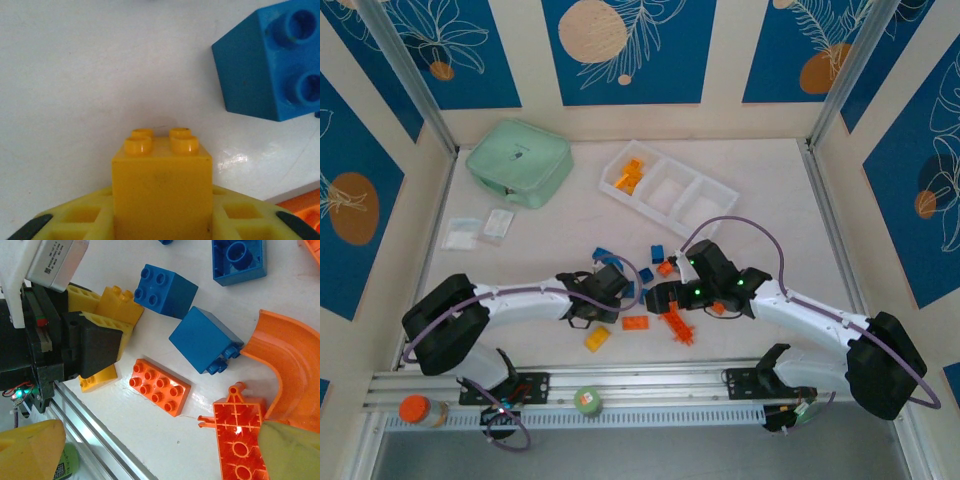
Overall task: Sort the legos into containers by color
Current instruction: Pick up the lego from the middle-left of the table, then place the lego in the container.
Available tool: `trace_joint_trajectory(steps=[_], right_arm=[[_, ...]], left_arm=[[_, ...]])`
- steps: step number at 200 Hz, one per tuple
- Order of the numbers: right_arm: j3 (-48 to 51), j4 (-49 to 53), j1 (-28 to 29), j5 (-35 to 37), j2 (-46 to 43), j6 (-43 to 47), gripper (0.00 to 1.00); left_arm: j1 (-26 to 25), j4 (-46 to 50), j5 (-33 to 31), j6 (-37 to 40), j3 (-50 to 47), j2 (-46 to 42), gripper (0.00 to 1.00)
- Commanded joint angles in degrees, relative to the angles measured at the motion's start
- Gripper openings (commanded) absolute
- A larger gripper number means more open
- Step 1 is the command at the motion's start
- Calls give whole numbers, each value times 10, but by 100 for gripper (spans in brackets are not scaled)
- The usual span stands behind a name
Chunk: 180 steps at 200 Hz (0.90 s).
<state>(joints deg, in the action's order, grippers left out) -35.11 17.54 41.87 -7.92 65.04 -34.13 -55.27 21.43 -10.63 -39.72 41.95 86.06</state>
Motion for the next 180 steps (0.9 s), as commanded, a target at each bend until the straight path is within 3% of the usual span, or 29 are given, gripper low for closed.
trace_joint_trajectory(steps=[1,59,111,180], right_arm=[[3,-3,-6,-14,0,2,99],[-20,9,-25,-23,4,11,99],[-52,27,-70,-39,4,25,99],[-113,34,-156,-42,39,39,99]], left_arm=[[-4,-13,3,3,5,-9,33],[2,23,-12,-5,26,-55,27],[48,32,2,39,97,-57,25],[167,26,54,103,273,44,23]])
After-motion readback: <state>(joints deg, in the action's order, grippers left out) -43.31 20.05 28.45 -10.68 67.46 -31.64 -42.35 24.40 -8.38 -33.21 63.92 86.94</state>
